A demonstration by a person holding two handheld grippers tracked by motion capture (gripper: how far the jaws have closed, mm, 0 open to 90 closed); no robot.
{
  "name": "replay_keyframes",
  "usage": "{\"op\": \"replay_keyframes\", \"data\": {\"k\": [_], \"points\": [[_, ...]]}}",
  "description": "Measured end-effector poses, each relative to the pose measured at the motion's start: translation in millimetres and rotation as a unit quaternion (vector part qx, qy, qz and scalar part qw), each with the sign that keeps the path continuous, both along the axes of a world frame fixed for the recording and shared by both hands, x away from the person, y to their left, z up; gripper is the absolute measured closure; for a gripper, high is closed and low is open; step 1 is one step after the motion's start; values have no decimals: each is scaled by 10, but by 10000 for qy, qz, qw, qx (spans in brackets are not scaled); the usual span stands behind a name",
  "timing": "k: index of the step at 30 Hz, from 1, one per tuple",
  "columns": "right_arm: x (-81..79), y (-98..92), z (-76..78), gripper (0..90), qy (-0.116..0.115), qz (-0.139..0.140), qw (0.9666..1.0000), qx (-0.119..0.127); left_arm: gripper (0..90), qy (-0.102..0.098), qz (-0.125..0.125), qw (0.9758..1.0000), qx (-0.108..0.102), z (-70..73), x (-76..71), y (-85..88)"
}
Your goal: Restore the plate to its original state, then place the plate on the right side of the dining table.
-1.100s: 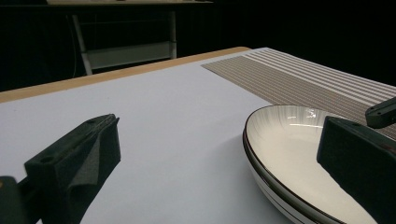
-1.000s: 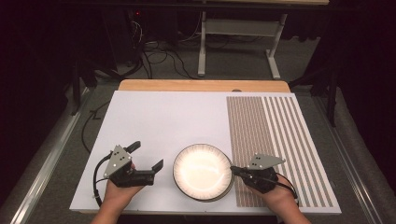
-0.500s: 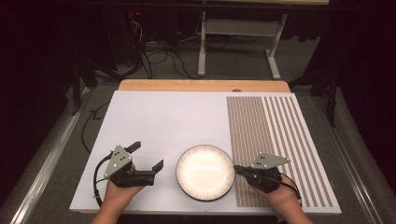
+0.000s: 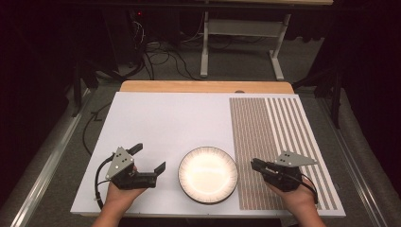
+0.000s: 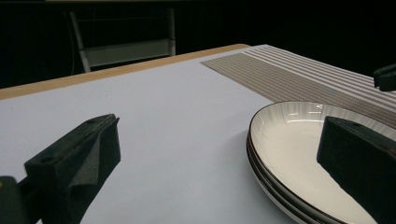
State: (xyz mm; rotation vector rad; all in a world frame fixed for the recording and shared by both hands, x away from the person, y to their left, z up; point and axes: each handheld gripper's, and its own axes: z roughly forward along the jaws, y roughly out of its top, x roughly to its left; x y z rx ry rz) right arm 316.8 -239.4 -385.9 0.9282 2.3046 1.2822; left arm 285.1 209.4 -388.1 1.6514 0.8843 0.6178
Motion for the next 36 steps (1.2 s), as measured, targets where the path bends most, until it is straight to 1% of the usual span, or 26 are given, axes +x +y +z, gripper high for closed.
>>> {"op": "replay_keyframes", "data": {"k": [1, 2, 3, 4, 5, 6, 7, 8, 9, 10, 11, 12, 13, 14, 15, 18, 20, 21, 22, 23, 26, 27, 29, 32, 33, 36], "points": [[0, -63, 26, 717, -46, -121, 9998, 134, 2, -6, 1, 10000, 6, 0, 1, 2], [0, -63, 26, 717, -46, -121, 9998, 134, 2, -6, 1, 10000, 6, 0, 1, 2], [-8, -107, 49, 616, -99, -231, 9994, 242, 2, -13, 4, 10000, 13, 0, 2, 5], [-8, -107, 49, 616, -99, -231, 9994, 242, 2, -13, 4, 10000, 13, 0, 2, 5], [-15, -158, 69, 511, -184, -229, 9989, 363, 2, -17, -5, 10000, 31, 1, 2, 5], [-15, -158, 69, 511, -184, -229, 9989, 363, 2, -17, -5, 10000, 31, 1, 2, 5], [-32, -209, 85, 365, -398, -331, 9975, 474, 2, -30, -13, 10000, 45, -3, 0, 2], [-32, -209, 85, 365, -398, -331, 9975, 474, 2, -30, -13, 10000, 45, -3, 0, 2], [-47, -243, 90, 236, -542, -386, 9960, 599, 2, -30, -29, 10000, 51, -4, -1, -2], [-47, -243, 90, 236, -542, -386, 9960, 599, 2, -35, -28, 10000, 60, -4, -2, -3], [-44, -264, 78, 124, -628, -472, 9948, 650, 2, -37, -38, 10000, 45, -3, -1, -3], [-44, -264, 78, 124, -628, -472, 9948, 650, 2, -37, -38, 10000, 45, -3, -1, -3], [-32, -265, 53, 4, -513, -599, 9946, 672, 2, -11, -47, 10000, 81, 1, 5, -2], [-32, -265, 53, 4, -513, -599, 9946, 672, 2, -11, -47, 10000, 81, 1, 5, -2], [-18, -255, 33, 3, -546, -664, 9944, 613, 2, 6, -52, 10000, 84, 14, 11, 8], [-14, -238, 26, 4, -592, -668, 9944, 566, 2, 17, 1, 10000, 38, 18, 19, 23], [-12, -215, 24, 3, -633, -623, 9946, 529, 2, 60, 7, 10000, 52, 18, 33, 31], [-13, -195, 19, 3, -613, -609, 9949, 525, 4, 36, 66, 9999, 83, 21, 35, 42], [-13, -195, 19, 3, -613, -609, 9949, 525, 5, 36, 66, 9999, 83, 21, 35, 42], [-11, -185, 21, 3, -661, -549, 9952, 465, 5, 30, 43, 10000, 67, 33, 39, 52], [-31, -184, 17, 3, -712, -546, 9949, 456, 8, 22, 20, 10000, 52, 39, 40, 50], [-37, -187, 24, 3, -729, -514, 9951, 431, 12, -24, 5, 10000, 49, 40, 34, 46], [-39, -187, 42, 4, -761, -496, 9948, 457, 17, -60, 1, 10000, 67, 39, 30, 39], [-45, -185, 60, 11, -739, -503, 9948, 482, 4, -69, -4, 9999, 124, 31, 32, 23], [-42, -178, 76, 36, -708, -477, 9949, 542, 4, -64, 0, 9999, 77, 32, 32, 22], [-47, -156, 83, 42, -699, -461, 9951, 528, 2, -100, 30, 9999, 36, 38, 27, 20]]}}
